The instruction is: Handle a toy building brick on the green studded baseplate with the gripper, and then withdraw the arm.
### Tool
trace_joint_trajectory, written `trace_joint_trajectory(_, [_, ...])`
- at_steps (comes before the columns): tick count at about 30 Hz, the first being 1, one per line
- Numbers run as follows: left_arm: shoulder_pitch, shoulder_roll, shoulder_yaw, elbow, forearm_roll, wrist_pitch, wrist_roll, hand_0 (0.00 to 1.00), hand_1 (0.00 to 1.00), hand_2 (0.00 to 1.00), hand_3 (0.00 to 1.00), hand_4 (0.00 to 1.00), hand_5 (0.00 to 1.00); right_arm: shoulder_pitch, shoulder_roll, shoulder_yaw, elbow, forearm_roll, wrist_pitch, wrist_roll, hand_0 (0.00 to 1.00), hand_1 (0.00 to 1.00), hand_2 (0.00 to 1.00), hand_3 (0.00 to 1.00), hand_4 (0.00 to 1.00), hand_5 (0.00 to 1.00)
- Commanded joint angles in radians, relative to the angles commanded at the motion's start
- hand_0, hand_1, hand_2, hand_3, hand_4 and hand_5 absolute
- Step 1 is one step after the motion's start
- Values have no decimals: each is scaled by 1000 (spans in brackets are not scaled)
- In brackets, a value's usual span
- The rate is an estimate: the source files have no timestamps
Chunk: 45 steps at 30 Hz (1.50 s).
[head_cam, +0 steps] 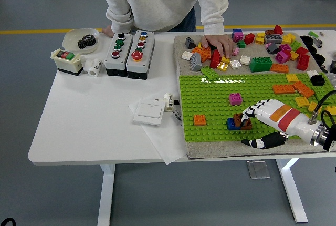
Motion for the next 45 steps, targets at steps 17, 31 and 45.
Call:
trace_joint_trajectory(17, [0,0,4,-1,-4,-1,-1,732,729,737,596,659,599,-8,-2,6,5,-7,7,-4,701,672,706,585,802,661])
trace_joint_trajectory(31, [0,1,5,-1,-7,-2,-1,732,730,737,596,660,599,-15,-8,11,16,-10,9,-4,698,669,706,586,803,663])
trace_joint_trajectory(45, [5,-1,-1,-1,4,-5,1,731,729,739,596,659,598,-19,-6,6,17,-14,12,-7,696,667,705,585,804,666])
